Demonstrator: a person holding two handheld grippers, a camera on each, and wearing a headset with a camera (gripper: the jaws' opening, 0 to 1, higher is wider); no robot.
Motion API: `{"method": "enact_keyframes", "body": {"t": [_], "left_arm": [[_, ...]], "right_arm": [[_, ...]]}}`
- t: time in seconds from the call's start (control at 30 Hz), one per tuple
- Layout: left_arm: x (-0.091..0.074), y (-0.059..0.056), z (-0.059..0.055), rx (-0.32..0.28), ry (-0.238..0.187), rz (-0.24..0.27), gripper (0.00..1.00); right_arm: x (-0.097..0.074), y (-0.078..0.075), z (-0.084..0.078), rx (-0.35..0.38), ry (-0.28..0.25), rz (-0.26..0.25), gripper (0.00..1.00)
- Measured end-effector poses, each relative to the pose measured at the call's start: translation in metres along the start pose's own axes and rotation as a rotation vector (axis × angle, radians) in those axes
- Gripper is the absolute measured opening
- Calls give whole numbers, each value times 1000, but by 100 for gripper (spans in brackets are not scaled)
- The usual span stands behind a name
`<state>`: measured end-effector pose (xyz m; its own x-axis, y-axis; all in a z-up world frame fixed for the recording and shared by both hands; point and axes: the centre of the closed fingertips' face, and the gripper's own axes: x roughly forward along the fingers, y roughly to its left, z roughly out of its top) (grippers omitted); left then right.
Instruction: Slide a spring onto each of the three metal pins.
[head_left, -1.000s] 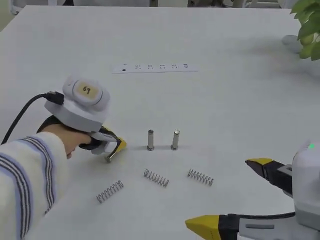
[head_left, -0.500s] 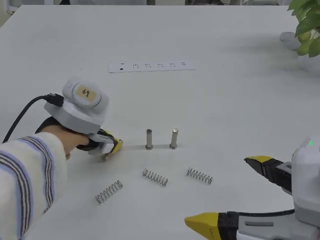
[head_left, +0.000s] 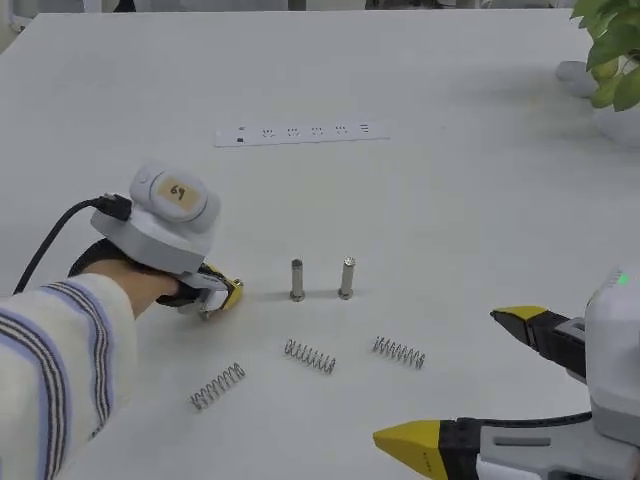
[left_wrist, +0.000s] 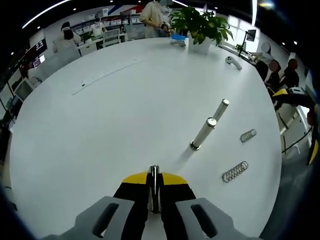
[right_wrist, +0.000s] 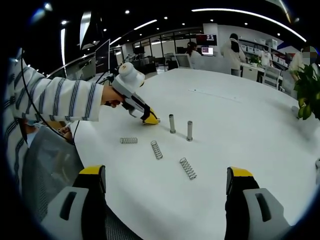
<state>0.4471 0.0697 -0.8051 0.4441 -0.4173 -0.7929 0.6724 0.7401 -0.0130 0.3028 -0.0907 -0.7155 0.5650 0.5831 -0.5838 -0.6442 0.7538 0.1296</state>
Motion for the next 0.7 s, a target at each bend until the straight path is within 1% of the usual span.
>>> {"method": "enact_keyframes", "body": {"t": [0.17, 0.27, 0.37, 0.43, 0.5, 0.53, 0.57, 0.6, 0.63, 0.7], "left_arm": [[1, 1, 0, 5, -4, -1, 0], [1, 2, 1, -33, -5, -5, 0], [1, 3, 1, -45, -4, -10, 0], [1, 1, 0, -31, 5, -45, 0], [0, 1, 1, -44, 7, -50, 0], [-1, 2, 1, -49, 4, -52, 0], [-3, 3, 3, -71, -3, -53, 0], [-5, 4, 6, -108, -22, -48, 0], [-7, 5, 8, -124, -32, -50, 0], [-12, 6, 11, -123, -41, -55, 0]], "right_arm": [[1, 0, 0, -3, -1, 4, 99], [1, 0, 0, 0, -2, 2, 99], [1, 0, 1, -3, -4, 3, 99], [1, 0, 2, -5, -6, 4, 99], [1, 0, 1, -10, -2, 5, 98], [1, 0, 1, -13, 0, 4, 98], [2, -1, 1, -20, 3, 2, 99], [2, -1, 1, -25, 5, 2, 98], [2, -1, 2, -26, 4, 2, 99], [2, 0, 4, -26, -4, 4, 99]]}}
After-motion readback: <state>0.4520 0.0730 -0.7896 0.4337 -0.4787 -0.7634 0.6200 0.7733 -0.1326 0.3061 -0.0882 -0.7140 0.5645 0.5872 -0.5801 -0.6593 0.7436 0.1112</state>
